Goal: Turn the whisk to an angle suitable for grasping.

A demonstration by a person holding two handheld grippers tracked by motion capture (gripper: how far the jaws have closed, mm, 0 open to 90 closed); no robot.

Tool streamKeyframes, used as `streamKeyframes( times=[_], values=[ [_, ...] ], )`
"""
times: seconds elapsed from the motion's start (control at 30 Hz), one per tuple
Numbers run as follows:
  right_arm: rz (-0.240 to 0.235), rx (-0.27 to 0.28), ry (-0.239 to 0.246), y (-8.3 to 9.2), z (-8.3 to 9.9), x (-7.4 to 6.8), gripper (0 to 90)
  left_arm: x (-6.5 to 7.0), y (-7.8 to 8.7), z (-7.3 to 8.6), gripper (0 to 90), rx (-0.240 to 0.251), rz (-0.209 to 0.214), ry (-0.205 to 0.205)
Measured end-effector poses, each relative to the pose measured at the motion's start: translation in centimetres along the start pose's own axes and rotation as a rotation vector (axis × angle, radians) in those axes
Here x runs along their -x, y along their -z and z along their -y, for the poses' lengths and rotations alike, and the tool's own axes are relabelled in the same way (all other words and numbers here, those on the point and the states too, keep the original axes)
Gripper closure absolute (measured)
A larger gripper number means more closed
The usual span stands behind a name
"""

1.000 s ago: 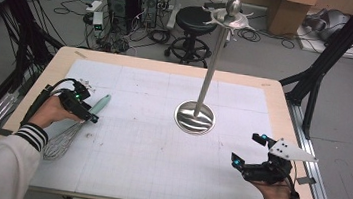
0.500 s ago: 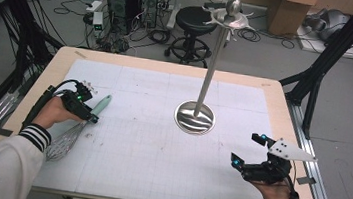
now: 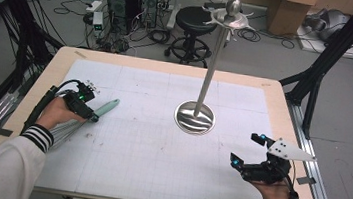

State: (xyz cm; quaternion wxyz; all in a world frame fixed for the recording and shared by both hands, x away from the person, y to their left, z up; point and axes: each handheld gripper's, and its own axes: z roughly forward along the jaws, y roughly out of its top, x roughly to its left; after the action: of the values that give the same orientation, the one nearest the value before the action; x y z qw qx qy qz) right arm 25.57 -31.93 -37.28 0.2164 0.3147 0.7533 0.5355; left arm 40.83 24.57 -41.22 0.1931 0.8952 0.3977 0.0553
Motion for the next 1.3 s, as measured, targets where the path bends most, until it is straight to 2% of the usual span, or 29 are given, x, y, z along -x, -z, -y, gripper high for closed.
streamKeyframes(
  times=[0.03, 0.3, 0.57, 0.77, 0.9, 1.13, 1.3],
  values=[
    [0.0, 0.0, 0.0, 0.0, 0.0, 0.0, 0.5, 0.2, 0.0, 0.0, 69.1, 0.004, -0.004, -0.019],
    [-0.002, -0.003, -0.001, -0.1, 0.0, -0.1, 0.5, 0.9, 0.2, 0.1, 69.3, 0.02, 0.015, -0.076],
    [-0.005, -0.003, 0.001, -0.1, 0.0, -0.1, 0.5, 1.3, 1.6, 0.2, 69.3, 0.087, 0.038, -0.134],
    [-0.007, -0.004, 0.001, -0.1, -0.1, -0.1, 0.5, 1.8, 2.8, 0.0, 69.3, 0.134, 0.059, -0.153],
    [-0.01, -0.008, 0.003, -0.3, 0.0, -0.1, 0.5, 2.2, 3.7, -0.3, 69.3, 0.157, 0.07, -0.183],
    [-0.01, -0.008, 0.003, -0.2, 0.0, -0.1, 0.5, 2.7, 4.8, -0.3, 69.3, 0.219, 0.099, -0.2],
    [-0.013, -0.011, 0.006, -0.4, -0.1, -0.1, 0.5, 2.9, 5.9, -0.1, 69.3, 0.251, 0.123, -0.239]
  ],
)
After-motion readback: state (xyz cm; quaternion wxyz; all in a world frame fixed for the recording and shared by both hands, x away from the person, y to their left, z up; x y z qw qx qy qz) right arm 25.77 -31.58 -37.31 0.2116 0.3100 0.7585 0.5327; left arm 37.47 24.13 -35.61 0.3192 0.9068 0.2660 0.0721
